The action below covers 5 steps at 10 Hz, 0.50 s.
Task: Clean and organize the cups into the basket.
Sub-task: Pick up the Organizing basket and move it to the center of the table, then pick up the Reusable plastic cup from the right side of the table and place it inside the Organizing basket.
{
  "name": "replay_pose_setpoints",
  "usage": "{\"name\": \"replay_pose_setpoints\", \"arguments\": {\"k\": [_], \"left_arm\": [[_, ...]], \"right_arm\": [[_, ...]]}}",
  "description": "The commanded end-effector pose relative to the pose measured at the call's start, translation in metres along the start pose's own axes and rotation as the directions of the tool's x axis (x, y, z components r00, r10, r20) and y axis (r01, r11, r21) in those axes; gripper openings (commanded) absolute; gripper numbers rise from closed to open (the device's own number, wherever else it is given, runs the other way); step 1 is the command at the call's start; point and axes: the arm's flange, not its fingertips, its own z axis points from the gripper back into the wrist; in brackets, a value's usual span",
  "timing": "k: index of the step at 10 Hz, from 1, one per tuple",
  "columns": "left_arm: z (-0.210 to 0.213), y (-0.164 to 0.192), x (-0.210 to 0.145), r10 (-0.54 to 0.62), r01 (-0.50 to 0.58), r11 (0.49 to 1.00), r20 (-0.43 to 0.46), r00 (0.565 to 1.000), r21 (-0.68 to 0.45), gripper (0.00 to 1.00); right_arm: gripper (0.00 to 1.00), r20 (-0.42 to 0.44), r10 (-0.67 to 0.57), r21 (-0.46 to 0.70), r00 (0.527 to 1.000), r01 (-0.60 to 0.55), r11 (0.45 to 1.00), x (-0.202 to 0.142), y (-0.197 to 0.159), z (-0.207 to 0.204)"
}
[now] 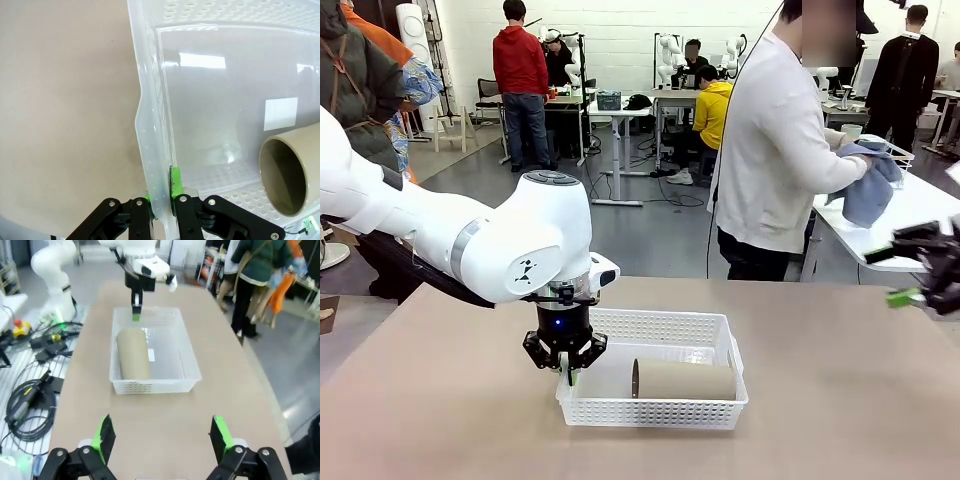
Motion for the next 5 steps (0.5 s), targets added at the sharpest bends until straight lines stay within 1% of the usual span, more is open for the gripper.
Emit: {"name": "replay_pose_setpoints", "arguments": {"k": [1,2,3,4,5], "left_arm": [[0.001,-0.002,-0.002,0.002,-0.002,1.000,0.005,1.000,0.002,0.00],[0.001,-0.002,-0.002,0.002,-0.002,1.000,0.005,1.000,0.002,0.00],[0.001,-0.002,-0.002,0.002,-0.002,1.000,0.005,1.000,0.002,0.00],[0.001,-0.002,-0.002,0.002,-0.002,1.000,0.005,1.000,0.002,0.00],[0.001,-0.002,-0.002,0.002,-0.002,1.000,0.005,1.000,0.002,0.00]], "right_arm": [[1.00,0.105,-0.045,0.007,0.993,0.045,0.999,-0.052,-0.019,0.023],[1.00,0.168,-0.076,0.010,0.983,0.075,0.997,-0.087,-0.021,0.038],[1.00,0.221,-0.075,0.020,0.972,0.072,0.997,-0.113,-0.021,0.047],[1.00,0.269,-0.094,0.013,0.958,0.094,0.995,-0.132,-0.020,0.055],[1.00,0.294,-0.099,0.011,0.951,0.100,0.995,-0.142,-0.018,0.061]]}}
